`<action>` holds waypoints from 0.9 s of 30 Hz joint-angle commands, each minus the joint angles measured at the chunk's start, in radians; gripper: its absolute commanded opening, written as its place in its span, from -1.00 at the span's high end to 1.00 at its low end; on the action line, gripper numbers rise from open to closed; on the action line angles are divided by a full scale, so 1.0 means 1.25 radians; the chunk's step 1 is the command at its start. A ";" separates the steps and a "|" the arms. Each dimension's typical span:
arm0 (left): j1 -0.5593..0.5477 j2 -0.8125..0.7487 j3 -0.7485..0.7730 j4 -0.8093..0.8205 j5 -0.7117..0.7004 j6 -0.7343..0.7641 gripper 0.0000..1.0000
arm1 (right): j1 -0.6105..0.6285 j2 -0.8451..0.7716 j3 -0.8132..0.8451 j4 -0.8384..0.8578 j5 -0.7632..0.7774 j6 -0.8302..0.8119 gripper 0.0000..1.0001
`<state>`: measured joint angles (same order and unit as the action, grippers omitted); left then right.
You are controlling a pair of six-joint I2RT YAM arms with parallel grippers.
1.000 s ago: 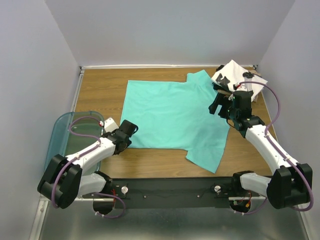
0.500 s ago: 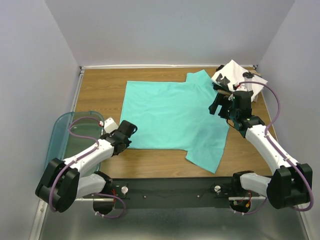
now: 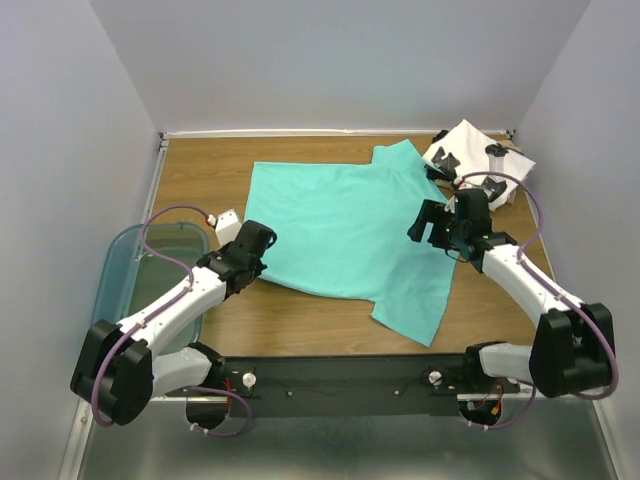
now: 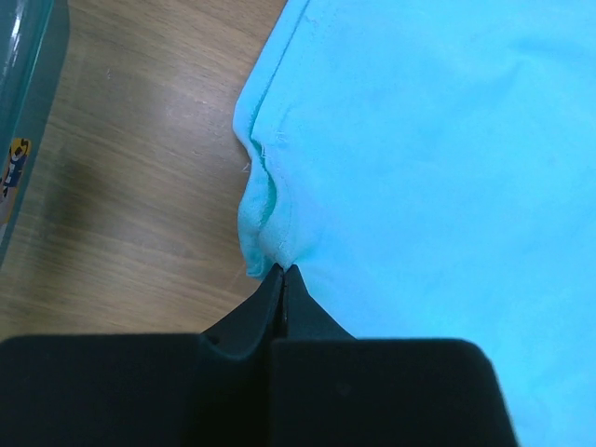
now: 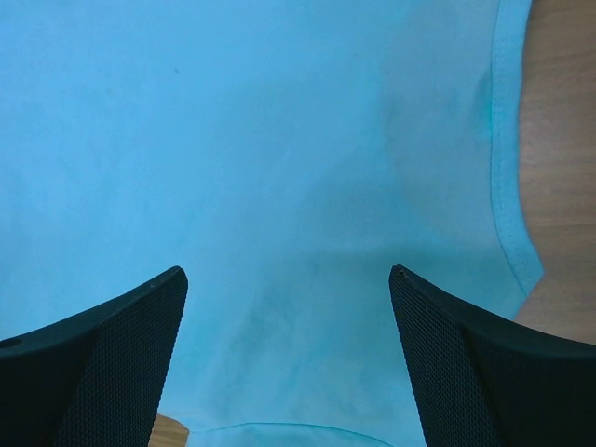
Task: Fold and stack the t-shirts
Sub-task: Fold the tshirt
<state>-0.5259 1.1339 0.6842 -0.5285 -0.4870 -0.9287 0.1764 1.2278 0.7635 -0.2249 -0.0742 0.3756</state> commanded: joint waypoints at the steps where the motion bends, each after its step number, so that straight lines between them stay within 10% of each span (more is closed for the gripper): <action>1: -0.001 0.036 0.006 0.022 -0.047 0.046 1.00 | 0.016 0.075 -0.010 -0.001 -0.025 0.012 -0.90; 27: 0.078 0.194 0.108 0.164 -0.087 0.173 1.00 | 0.018 0.410 0.179 0.036 0.029 0.017 -0.86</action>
<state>-0.4389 1.3529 0.7887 -0.3733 -0.5510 -0.7437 0.1928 1.7248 0.9737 -0.1543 -0.0399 0.3889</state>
